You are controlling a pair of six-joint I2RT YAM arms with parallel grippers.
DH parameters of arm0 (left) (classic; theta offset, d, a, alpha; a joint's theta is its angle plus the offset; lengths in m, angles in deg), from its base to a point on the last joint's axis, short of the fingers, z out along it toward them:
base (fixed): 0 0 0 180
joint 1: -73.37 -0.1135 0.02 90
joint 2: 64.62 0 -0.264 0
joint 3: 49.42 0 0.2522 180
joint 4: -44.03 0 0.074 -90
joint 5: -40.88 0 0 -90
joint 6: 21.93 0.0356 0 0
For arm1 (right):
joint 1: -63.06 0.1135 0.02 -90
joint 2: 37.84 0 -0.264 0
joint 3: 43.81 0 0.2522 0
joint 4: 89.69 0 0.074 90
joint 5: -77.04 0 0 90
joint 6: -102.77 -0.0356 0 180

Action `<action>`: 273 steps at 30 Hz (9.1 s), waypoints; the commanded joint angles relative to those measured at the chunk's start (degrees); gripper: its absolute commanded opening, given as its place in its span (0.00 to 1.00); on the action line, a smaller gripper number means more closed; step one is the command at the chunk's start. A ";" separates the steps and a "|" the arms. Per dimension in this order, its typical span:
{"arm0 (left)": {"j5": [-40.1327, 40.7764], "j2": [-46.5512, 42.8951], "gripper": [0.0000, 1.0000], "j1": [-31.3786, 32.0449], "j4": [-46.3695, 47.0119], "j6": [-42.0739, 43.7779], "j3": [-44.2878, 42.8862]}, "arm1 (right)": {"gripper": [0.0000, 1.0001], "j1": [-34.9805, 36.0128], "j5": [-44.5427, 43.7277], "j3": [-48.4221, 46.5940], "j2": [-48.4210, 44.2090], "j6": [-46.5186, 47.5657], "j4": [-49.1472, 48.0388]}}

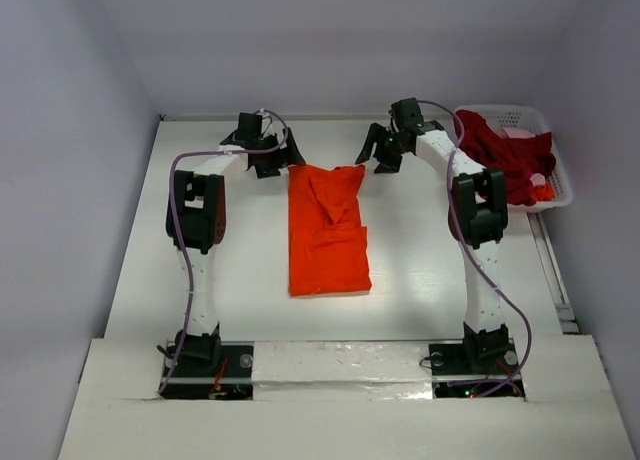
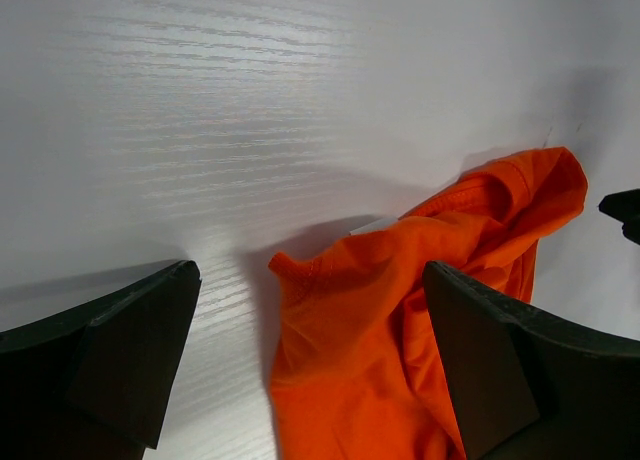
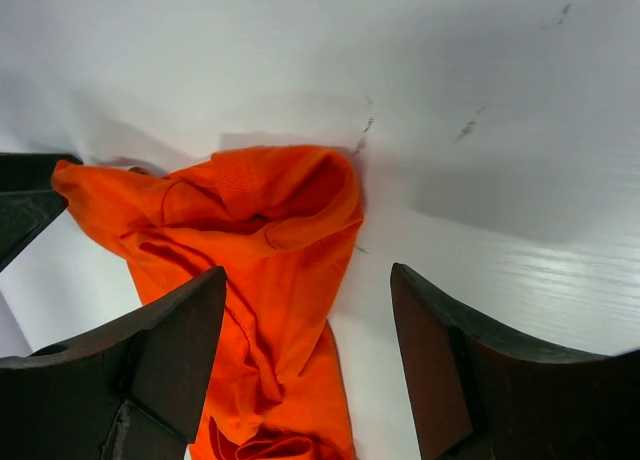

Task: Fold and stack the t-shirts
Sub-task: Grab one side of the 2/3 rectangular tshirt with both arms, then fold the long partially folded tshirt into a neat square

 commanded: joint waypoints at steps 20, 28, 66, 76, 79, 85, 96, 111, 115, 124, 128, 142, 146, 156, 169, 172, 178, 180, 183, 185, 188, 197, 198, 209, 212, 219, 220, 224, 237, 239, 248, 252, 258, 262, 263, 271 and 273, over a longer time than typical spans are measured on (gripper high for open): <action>-1.57 0.32 0.98 0.44 -1.64 0.90 -0.55 | 0.72 0.09 3.32 -4.13 3.88 -0.75 -0.62; -5.43 1.72 0.98 0.97 -1.73 0.46 -1.42 | 0.72 0.09 7.01 -5.80 5.55 -0.57 -1.76; -4.65 2.60 0.77 2.02 -4.71 -0.51 -4.41 | 0.63 1.67 8.25 -7.56 6.78 -1.63 -2.81; -2.19 3.30 0.54 2.02 -5.33 -1.12 -4.68 | 0.59 1.67 7.98 -7.56 6.69 -1.45 -2.64; -1.75 3.48 0.52 2.02 -5.68 -1.12 -5.03 | 0.59 1.67 7.98 -7.65 6.78 -1.36 -2.72; -1.92 4.01 0.54 2.02 -6.56 -1.04 -5.91 | 0.59 1.67 7.98 -7.82 6.87 -1.54 -2.73; 1.94 2.51 0.70 2.02 -5.60 -2.18 -5.03 | 0.61 2.20 7.72 -7.56 6.52 -1.63 -2.72; 5.90 1.90 0.28 2.02 -5.77 -4.20 -3.19 | 0.61 2.20 7.89 -6.68 5.99 -1.98 -3.43; 5.29 1.46 0.25 2.02 -5.42 -4.20 -2.75 | 0.59 2.20 7.81 -6.51 5.72 -2.33 -3.78; 5.19 0.84 0.48 2.02 -5.33 -4.29 -2.48 | 0.58 3.25 6.84 -6.86 6.07 -3.21 -2.73; 5.02 0.93 0.47 2.02 -5.51 -4.29 -2.83 | 0.34 3.25 6.49 -7.38 5.81 -3.56 -2.55; 5.37 1.02 0.17 1.50 -5.42 -4.64 -2.48 | 0.15 3.78 5.70 -6.24 5.11 -2.94 -2.73; 5.02 1.28 0.10 1.50 -5.68 -4.64 -3.01 | 0.03 3.78 5.52 -6.42 5.28 -2.77 -2.55; 3.53 0.14 0.00 1.50 -5.86 -5.17 -3.01 | 0.00 4.83 4.91 -6.86 4.76 -2.15 -2.02; 0.98 -9.25 0.00 2.55 -7.44 -5.34 -0.03 | 0.00 7.12 4.12 -1.95 -4.37 -0.40 -1.41; 1.24 -11.80 0.00 3.17 -8.05 -5.17 1.03 | 0.00 7.65 3.42 0.17 -6.84 -0.04 -1.85; 0.10 -15.76 0.00 3.17 -10.95 -4.55 0.77 | 0.00 8.17 4.38 5.35 -11.41 -0.48 -2.38; 0.19 -16.12 0.00 3.69 -12.35 -4.03 0.68 | 0.00 8.17 4.47 7.19 -12.99 -0.66 -2.29; 0.62 -17.17 0.00 3.69 -13.94 -3.76 1.12 | 0.00 9.40 4.38 10.09 -15.62 -0.66 -1.94; 1.15 -18.66 0.00 3.69 -14.64 -3.58 1.91 | 0.00 10.01 4.03 11.85 -17.30 -0.75 -1.58; 1.50 -20.60 0.00 3.69 -16.49 -3.50 3.40 | 0.00 10.02 3.76 16.16 -21.42 -1.71 -1.50; 1.33 -28.68 0.00 5.36 -17.90 -4.29 11.22 | 0.00 10.55 3.68 26.53 -33.20 -2.50 0.52; 1.15 -29.12 0.00 5.88 -17.99 -4.72 11.75 | 0.00 10.55 3.76 26.98 -33.73 -2.42 0.61; 0.54 -32.56 0.00 7.03 -21.94 -4.73 10.45 | 0.00 12.30 5.78 29.79 -36.20 -1.63 2.46; 0.10 -33.34 0.00 7.55 -23.00 -4.99 9.74 | 0.00 12.91 5.96 30.32 -37.07 -1.19 3.42; 0.10 -37.04 0.00 9.23 -22.91 -7.54 12.45 | 0.00 13.45 5.08 33.04 -41.38 -1.54 4.74; 0.19 -38.00 0.00 9.23 -22.82 -8.06 13.07 | 0.00 13.45 4.91 33.48 -41.91 -1.62 4.92; -0.60 -40.55 0.00 11.16 -22.12 -10.00 17.19 | 0.00 13.45 5.25 36.82 -44.11 -1.54 4.92; -1.04 -42.13 0.00 12.92 -24.05 -12.64 20.90 | 0.00 14.59 7.45 35.77 -45.78 -1.36 8.70; -1.31 -42.22 0.00 12.92 -24.40 -12.90 20.64 | 0.00 15.20 7.89 35.59 -46.13 -1.36 9.23; -5.17 -44.42 0.00 12.92 -25.90 -14.74 22.47 | 0.00 15.73 7.89 37.35 -48.94 -0.92 12.21; -7.72 -45.91 0.00 12.92 -24.94 -16.50 25.90 | 0.00 15.73 7.37 39.10 -50.70 -1.80 13.36; -8.34 -47.06 0.00 12.92 -22.65 -18.35 31.61 | 0.00 16.26 6.40 44.19 -51.23 -3.47 12.57; -8.52 -45.92 0.00 12.92 -20.10 -18.96 34.52 | 0.00 16.78 5.70 47.36 -49.91 -3.30 9.68; -7.99 -45.65 0.00 12.92 -20.01 -18.79 34.96 | 0.00 16.79 6.57 47.98 -49.48 -3.21 9.23; -7.02 -44.78 0.00 13.45 -19.31 -18.61 35.05 | 0.00 17.32 6.14 47.29 -47.45 -1.81 8.70; -7.55 -44.51 0.00 13.45 -19.22 -18.61 35.40 | 0.00 17.32 5.43 46.32 -46.31 -1.54 9.14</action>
